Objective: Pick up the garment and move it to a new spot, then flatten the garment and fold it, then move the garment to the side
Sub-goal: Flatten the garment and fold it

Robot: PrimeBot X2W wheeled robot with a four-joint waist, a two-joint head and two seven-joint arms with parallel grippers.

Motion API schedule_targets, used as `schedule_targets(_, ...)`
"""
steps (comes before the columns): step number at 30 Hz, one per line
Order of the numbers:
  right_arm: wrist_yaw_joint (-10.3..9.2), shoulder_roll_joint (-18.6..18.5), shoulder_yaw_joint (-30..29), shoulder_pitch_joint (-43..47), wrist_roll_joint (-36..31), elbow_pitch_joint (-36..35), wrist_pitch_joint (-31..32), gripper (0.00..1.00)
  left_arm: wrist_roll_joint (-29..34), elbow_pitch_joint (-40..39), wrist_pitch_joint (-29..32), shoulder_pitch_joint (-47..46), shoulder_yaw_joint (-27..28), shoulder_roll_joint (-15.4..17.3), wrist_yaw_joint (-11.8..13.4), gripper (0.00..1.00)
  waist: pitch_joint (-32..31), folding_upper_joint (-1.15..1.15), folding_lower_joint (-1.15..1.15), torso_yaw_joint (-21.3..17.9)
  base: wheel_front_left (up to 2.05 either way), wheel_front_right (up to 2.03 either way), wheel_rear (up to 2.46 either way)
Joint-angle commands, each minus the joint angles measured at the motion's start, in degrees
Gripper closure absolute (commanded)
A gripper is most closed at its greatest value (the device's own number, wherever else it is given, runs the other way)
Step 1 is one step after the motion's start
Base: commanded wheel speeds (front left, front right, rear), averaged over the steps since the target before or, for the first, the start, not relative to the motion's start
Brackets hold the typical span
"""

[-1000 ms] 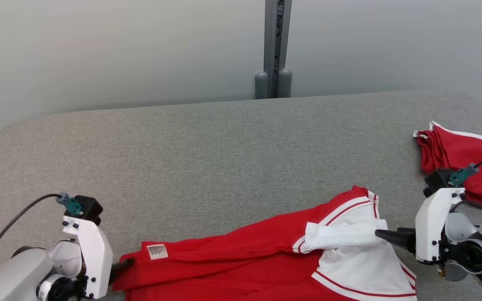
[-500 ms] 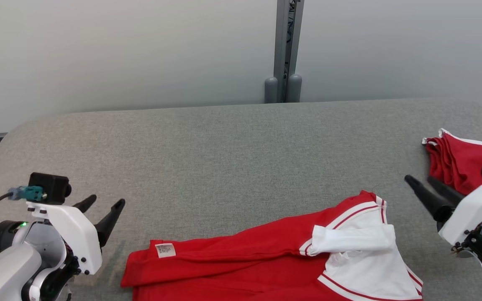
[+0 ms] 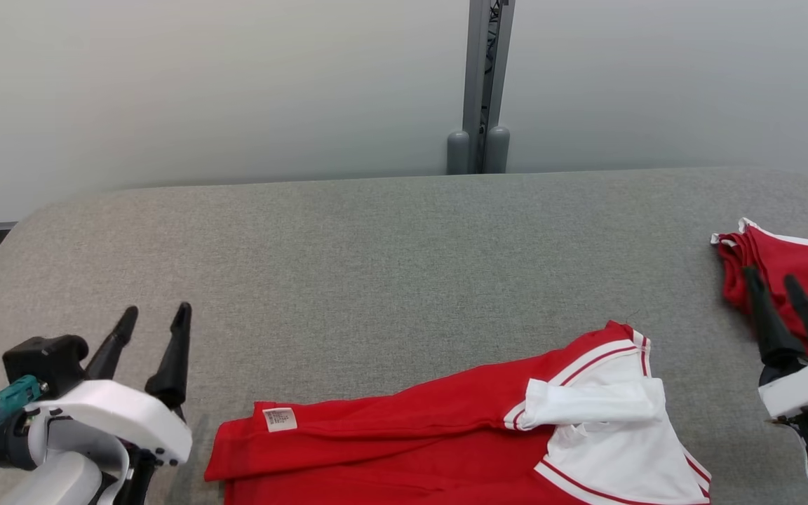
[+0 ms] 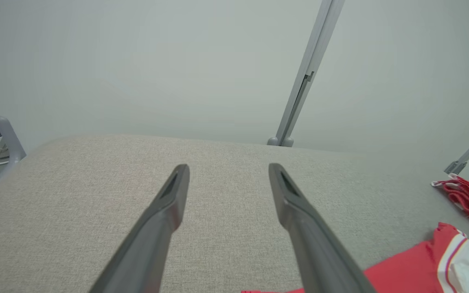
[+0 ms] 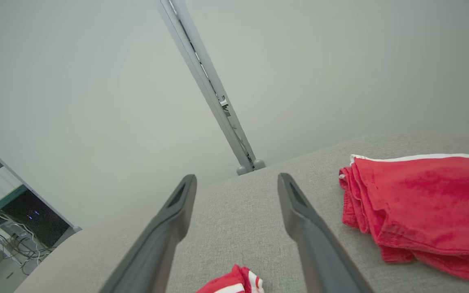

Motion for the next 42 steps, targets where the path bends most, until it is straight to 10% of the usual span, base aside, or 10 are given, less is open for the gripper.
schedule_targets(1,0.01,1.44,-3.20,1.54,-2.45,-0.62,-0.40,0.00,2.03,-0.71,-0.41,1.38,2.62,-1.02,0.79,0.00,0.09,0.00,0.00,-0.04,0.00,0.00,0.00)
schedule_targets(8,0.01,11.03,-15.21,9.19,-14.18,-6.22,-0.41,0.00,20.04,-4.55,-0.44,10.99,18.02,-9.77,1.45,0.00,0.60,0.00,0.00,-0.12,0.00,0.00,0.00)
schedule_targets(17,0.01,17.26,-20.96,13.52,-27.98,-6.97,-0.43,0.00,33.80,-2.25,-0.45,19.61,28.74,-21.02,-5.60,0.00,0.87,0.00,0.00,-0.03,0.00,0.00,0.00)
schedule_targets(42,0.01,18.58,-15.75,4.96,-23.00,16.01,17.37,0.00,45.76,5.09,-0.47,18.23,39.50,-31.85,-19.09,0.00,0.76,0.00,0.00,2.64,0.00,0.00,0.00)
